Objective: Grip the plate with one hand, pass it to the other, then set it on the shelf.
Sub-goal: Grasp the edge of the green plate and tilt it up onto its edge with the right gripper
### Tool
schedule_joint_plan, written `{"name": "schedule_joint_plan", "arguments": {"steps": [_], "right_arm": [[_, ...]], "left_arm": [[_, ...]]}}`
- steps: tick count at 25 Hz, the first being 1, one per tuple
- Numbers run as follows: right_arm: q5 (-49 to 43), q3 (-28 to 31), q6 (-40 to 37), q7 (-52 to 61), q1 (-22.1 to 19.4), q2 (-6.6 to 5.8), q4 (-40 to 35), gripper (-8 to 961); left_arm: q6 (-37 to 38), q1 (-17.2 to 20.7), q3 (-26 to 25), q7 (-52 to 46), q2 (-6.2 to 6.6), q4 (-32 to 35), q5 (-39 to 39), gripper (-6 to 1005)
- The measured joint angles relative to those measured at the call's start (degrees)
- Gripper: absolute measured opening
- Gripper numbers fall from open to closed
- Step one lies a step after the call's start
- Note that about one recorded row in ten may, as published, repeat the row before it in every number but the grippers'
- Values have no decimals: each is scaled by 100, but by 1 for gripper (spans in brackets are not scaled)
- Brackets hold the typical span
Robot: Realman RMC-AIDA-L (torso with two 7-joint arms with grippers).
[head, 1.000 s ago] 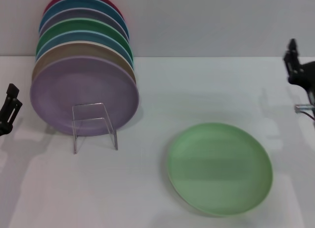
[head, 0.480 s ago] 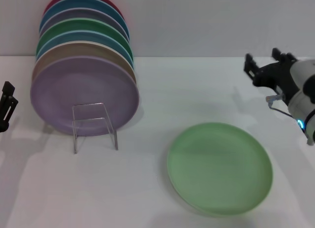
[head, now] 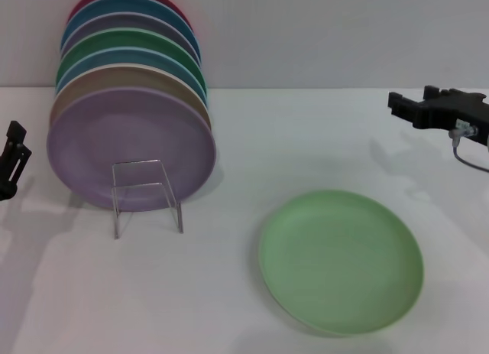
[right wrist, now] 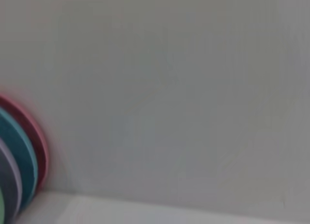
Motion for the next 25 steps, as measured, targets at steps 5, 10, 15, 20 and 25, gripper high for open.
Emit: {"name": "schedule_joint_plan", "arguments": {"steps": [5,10,15,20,25], "right_arm": [[-1051,421,1372,654,444,-5,306,631],[-1669,848,2949,1228,895,-29,655,632],[-1906,1461,4348,1584,1349,-27,648,632],[-2126,1742,5255,1927,1648,-90,542,623],[-2376,1866,5633,2047,1864,-110,204,603]], "left_arm": [[0,-30,-24,2,-1,0,0,817],[14,-43,-50,5,0,-9,0,817],[78,-20,-53,5,-2,-69,0,816],[166,-19,-54,5,-15,-79,0,816],[283,-33,-53,5,-18,-79,0,816]]}}
